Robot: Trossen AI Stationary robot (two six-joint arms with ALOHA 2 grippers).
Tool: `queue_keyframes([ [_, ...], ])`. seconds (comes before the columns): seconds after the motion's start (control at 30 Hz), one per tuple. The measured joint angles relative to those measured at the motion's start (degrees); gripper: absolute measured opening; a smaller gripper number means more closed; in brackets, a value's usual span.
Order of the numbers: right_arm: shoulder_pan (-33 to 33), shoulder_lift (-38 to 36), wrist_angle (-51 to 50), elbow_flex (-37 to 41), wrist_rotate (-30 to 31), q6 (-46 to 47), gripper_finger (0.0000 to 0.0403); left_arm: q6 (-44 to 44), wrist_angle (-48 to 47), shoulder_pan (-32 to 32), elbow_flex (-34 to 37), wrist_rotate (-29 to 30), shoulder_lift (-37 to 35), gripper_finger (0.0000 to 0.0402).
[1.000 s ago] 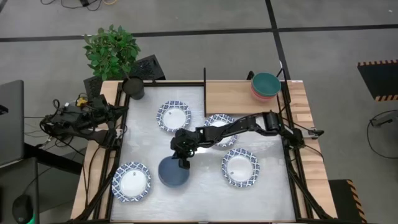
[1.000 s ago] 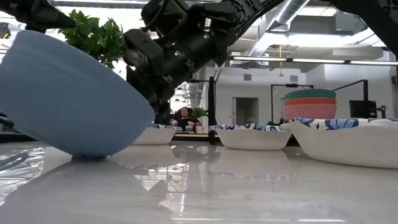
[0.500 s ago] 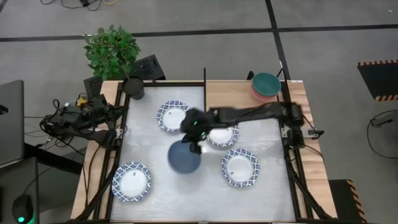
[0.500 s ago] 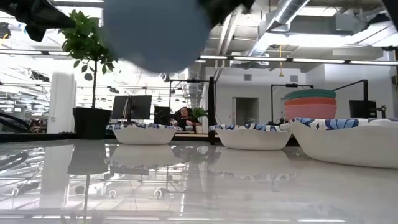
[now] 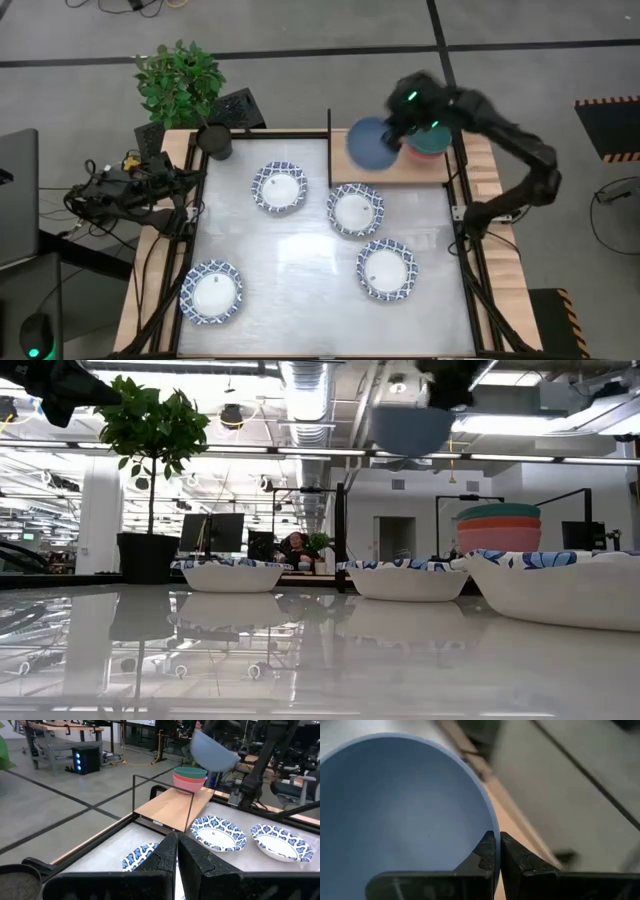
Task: Place and stack bowls onto a shelf
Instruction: Stack the blue bowl on top of the green bowl on the shelf
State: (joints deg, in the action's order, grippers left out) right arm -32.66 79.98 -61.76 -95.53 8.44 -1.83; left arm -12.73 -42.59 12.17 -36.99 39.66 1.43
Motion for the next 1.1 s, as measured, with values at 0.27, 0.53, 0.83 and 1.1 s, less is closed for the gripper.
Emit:
queue_keyframes([
  [0.27, -21.1, 0.2, -7.2, 0.0, 1.2, 3.6, 0.0029, 0.0, 0.0, 0.0, 0.0, 0.0, 0.0, 0.0],
  [0.53, -29.8, 7.8, -14.5, 0.1, 1.1, 4.8, 0.0029, 0.0, 0.0, 0.0, 0.0, 0.0, 0.0, 0.0],
  [0.83, -33.5, 10.1, -13.0, 0.1, 0.3, 7.3, 0.0029, 0.0, 0.0, 0.0, 0.0, 0.0, 0.0, 0.0],
  [1.1, -36.6, 9.0, -17.5, 0.1, -0.9, 8.6, 0.0029, 0.0, 0.0, 0.0, 0.0, 0.0, 0.0, 0.0],
])
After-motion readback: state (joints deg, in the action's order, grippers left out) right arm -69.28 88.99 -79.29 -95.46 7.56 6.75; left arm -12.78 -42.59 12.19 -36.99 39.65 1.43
